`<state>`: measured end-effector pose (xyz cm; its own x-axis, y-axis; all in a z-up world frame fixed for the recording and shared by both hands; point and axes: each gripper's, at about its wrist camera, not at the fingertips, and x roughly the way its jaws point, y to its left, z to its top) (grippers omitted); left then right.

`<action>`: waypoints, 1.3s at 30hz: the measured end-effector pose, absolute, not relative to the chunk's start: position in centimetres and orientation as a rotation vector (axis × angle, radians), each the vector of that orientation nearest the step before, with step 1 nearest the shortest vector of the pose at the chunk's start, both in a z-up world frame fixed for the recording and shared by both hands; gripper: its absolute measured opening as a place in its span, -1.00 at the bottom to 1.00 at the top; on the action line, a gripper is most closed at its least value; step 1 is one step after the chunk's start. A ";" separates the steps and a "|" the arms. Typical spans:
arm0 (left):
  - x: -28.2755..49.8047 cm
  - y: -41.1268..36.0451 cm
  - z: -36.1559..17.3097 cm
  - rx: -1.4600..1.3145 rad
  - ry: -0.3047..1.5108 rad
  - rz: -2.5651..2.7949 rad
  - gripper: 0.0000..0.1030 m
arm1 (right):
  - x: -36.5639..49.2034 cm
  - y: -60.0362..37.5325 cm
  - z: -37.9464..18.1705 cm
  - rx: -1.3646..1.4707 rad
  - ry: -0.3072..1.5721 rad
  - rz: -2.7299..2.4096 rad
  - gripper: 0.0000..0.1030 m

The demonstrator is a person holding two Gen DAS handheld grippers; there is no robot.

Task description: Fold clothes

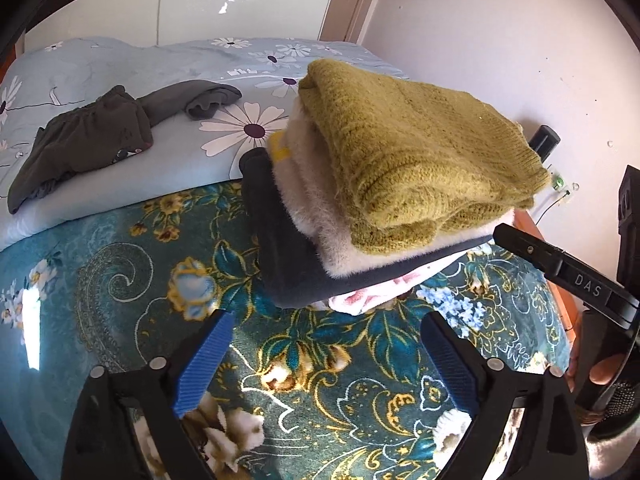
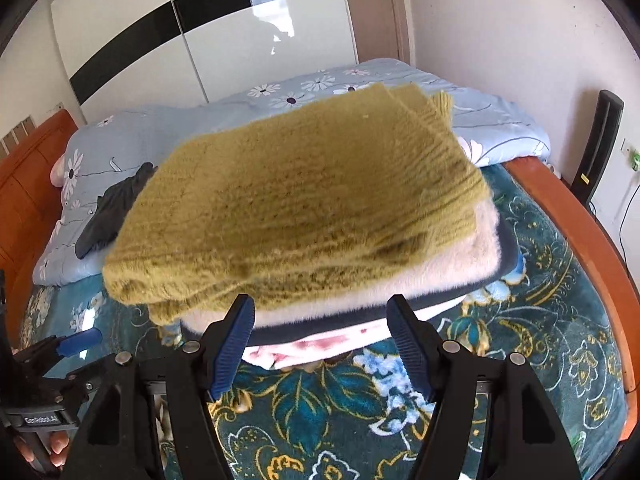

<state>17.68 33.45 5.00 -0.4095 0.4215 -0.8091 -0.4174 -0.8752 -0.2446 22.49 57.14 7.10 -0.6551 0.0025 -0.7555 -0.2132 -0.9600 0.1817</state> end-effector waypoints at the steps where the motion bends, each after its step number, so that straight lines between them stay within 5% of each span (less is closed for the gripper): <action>1: 17.8 33.4 4.9 -1.314 0.000 2.291 1.00 | 22.7 57.1 6.7 -1.248 0.412 2.721 0.36; 4: 18.2 33.2 4.7 -1.315 0.008 2.307 1.00 | 23.3 57.0 5.5 -1.266 0.473 2.699 0.60; 9: 18.4 32.7 4.5 -1.305 -0.003 2.327 1.00 | 23.3 56.0 4.4 -1.305 0.454 2.681 0.64; 12: 18.4 32.6 4.7 -1.284 0.000 2.342 1.00 | 23.1 55.5 4.1 -1.310 0.426 2.675 0.84; 39: 19.0 33.1 2.2 -1.309 0.046 2.329 1.00 | 23.7 53.6 1.7 -1.348 0.347 2.584 0.85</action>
<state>19.05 33.09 2.18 -0.4380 0.3785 -0.8154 -0.4105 -0.8912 -0.1932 23.72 53.63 1.70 -0.5615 0.0731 -0.8242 -0.2879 -0.9511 0.1117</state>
